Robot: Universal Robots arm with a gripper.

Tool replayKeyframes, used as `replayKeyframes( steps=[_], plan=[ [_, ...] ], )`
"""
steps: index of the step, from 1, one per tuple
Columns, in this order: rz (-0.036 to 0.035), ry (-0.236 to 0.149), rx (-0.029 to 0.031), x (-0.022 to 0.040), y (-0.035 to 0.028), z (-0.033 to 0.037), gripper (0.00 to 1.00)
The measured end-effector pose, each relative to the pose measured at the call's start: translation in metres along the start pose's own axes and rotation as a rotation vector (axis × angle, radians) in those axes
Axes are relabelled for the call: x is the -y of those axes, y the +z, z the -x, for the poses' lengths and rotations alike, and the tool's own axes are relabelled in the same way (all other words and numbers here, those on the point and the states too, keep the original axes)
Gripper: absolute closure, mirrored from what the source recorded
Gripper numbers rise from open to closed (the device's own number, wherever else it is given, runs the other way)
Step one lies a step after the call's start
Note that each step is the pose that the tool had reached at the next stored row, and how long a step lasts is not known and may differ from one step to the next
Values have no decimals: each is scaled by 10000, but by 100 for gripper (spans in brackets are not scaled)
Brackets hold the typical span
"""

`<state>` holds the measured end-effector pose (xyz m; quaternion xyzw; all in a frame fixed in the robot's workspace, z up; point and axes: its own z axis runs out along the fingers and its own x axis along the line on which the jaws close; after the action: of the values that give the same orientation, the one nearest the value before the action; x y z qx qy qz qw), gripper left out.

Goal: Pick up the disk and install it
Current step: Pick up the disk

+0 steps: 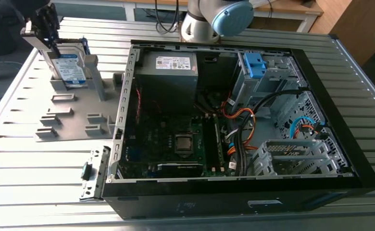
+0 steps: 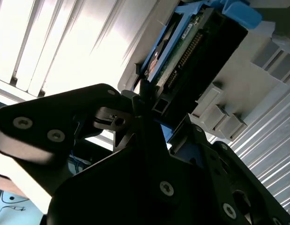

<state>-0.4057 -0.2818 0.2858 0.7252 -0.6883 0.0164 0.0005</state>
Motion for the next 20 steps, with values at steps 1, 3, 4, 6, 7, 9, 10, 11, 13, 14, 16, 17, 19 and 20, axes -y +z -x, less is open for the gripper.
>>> replayKeyframes(
  steps=[1, 3, 4, 6, 7, 9, 10, 11, 13, 14, 16, 17, 19, 20],
  plan=[
    [-1, 0, 0, 0, 0, 0, 64],
    [0, 0, 0, 0, 0, 0, 64],
    [-1, 0, 0, 1, 0, 0, 64],
    [0, 0, 0, 2, 0, 0, 64],
    [0, 0, 0, 2, 0, 0, 64],
    [0, 0, 0, 2, 0, 0, 64],
    [0, 0, 0, 2, 0, 0, 64],
    [0, 0, 0, 2, 0, 0, 64],
    [-1, 0, 0, 3, -5, 0, 64],
    [1, 0, 0, 3, -11, 0, 64],
    [0, 0, 1, 3, -27, -1, 64],
    [0, 0, 1, 3, -38, -1, 64],
    [0, 0, 0, 4, -62, -1, 64],
    [-1, 0, 1, 4, -74, -2, 64]
  ],
)
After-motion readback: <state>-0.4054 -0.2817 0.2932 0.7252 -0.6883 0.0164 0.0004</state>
